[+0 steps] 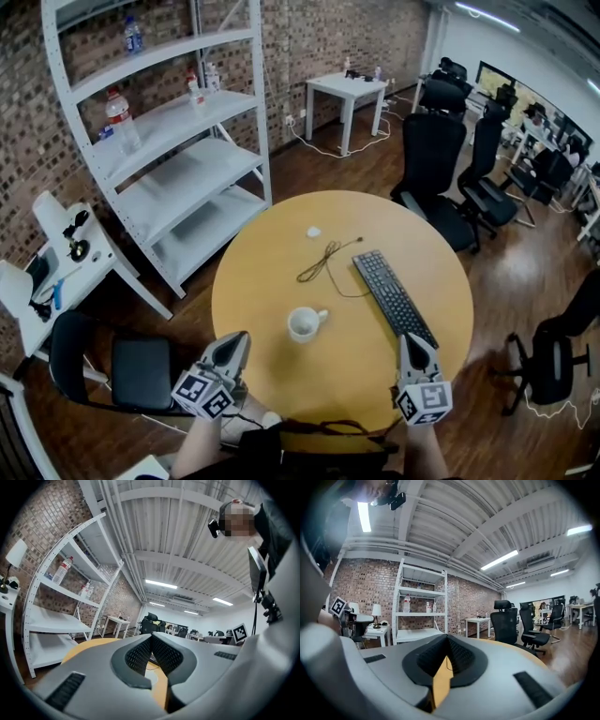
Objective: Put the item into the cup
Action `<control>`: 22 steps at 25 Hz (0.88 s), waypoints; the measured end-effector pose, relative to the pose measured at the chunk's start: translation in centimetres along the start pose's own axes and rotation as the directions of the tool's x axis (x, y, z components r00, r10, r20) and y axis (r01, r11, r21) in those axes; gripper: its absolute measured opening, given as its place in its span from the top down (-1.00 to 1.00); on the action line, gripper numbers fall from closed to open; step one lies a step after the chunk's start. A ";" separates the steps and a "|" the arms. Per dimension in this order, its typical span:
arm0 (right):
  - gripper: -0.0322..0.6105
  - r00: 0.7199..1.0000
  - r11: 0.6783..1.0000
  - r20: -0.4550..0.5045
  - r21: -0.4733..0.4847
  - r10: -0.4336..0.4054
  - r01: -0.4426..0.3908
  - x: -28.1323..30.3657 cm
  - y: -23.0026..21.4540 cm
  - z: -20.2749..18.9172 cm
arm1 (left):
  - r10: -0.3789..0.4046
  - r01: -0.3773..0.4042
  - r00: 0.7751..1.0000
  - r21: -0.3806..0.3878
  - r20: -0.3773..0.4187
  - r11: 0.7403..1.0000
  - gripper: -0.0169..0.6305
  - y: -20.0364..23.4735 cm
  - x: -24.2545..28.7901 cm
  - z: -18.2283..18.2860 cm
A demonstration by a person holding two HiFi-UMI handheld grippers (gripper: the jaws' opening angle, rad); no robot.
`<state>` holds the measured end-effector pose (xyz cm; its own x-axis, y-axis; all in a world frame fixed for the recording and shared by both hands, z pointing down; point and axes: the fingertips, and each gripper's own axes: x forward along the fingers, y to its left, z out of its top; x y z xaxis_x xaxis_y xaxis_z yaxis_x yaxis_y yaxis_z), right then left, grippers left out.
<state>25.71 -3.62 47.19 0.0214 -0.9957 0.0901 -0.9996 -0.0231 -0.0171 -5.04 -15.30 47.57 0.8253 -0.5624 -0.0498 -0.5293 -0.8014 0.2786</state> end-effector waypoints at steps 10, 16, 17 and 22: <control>0.87 0.999 0.999 0.009 -0.003 0.038 -0.038 -0.5 0.6 -0.2 | 0.010 -0.007 0.999 0.075 -0.033 0.997 0.94 -1.4 -0.5 -0.1; 0.87 0.998 0.998 0.017 -0.017 0.063 -0.062 0.1 1.6 0.3 | 0.017 -0.016 1.000 0.072 -0.011 0.997 0.94 -1.5 -1.3 0.6; 0.87 0.998 0.998 0.016 -0.018 0.064 -0.064 0.1 1.7 0.2 | 0.021 -0.020 1.000 0.069 -0.010 0.997 0.94 -1.3 -1.4 0.6; 0.87 0.999 0.999 -0.005 -0.029 0.042 -0.042 -0.3 1.6 -1.0 | 0.041 -0.041 0.999 0.084 0.003 0.996 0.94 -1.3 -2.1 0.8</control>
<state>24.07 -3.25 48.09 -0.0210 -0.9953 0.0941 -0.9997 0.0218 0.0077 -6.26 -13.17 46.53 0.8024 -0.5953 -0.0412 -0.5773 -0.7919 0.1992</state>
